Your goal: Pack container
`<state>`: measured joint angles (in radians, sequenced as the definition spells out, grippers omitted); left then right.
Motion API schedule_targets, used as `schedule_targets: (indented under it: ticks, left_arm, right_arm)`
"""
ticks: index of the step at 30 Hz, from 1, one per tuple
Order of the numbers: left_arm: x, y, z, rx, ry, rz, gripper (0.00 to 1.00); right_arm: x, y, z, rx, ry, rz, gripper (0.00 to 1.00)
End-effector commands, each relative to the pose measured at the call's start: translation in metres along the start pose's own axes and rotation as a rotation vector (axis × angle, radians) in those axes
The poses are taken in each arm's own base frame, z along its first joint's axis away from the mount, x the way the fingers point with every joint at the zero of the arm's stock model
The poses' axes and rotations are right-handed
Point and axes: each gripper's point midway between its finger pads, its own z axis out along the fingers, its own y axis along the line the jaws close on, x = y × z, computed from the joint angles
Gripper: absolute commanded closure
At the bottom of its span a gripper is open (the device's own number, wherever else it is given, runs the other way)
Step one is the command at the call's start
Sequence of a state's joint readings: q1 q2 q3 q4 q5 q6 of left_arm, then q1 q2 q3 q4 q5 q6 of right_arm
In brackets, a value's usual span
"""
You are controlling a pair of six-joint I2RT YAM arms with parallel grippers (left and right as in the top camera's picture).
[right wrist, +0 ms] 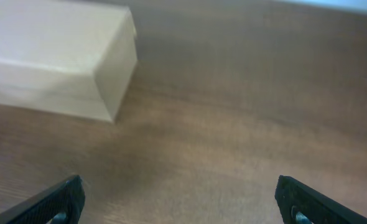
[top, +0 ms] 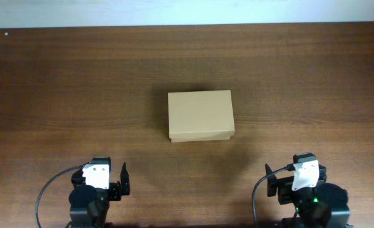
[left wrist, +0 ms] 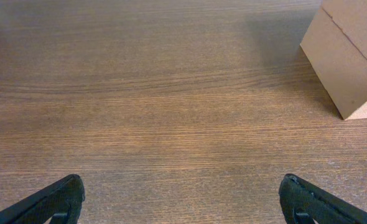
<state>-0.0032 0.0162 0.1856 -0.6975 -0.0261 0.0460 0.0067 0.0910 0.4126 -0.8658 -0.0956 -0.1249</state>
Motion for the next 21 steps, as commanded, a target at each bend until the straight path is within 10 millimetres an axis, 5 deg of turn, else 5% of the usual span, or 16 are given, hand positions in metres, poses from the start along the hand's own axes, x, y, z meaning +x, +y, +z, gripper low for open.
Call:
schedule_targets:
  ticks: [1,8,21]
  left_arm:
    - [0.001,0.0,0.001,-0.001,-0.005,0.019,0.01]
    - [0.001,0.0,0.001,-0.001,-0.005,0.019,0.0]
    - [0.001,0.0,0.001,-0.001,-0.005,0.019,0.0]
  right_arm:
    - [0.018,-0.002,0.011,0.01,0.018,0.042,0.01]
    - [0.051,0.001,0.03,0.0,0.078,0.049,0.01]
    - [0.059,0.0,0.037,0.008,0.091,0.101,0.01]
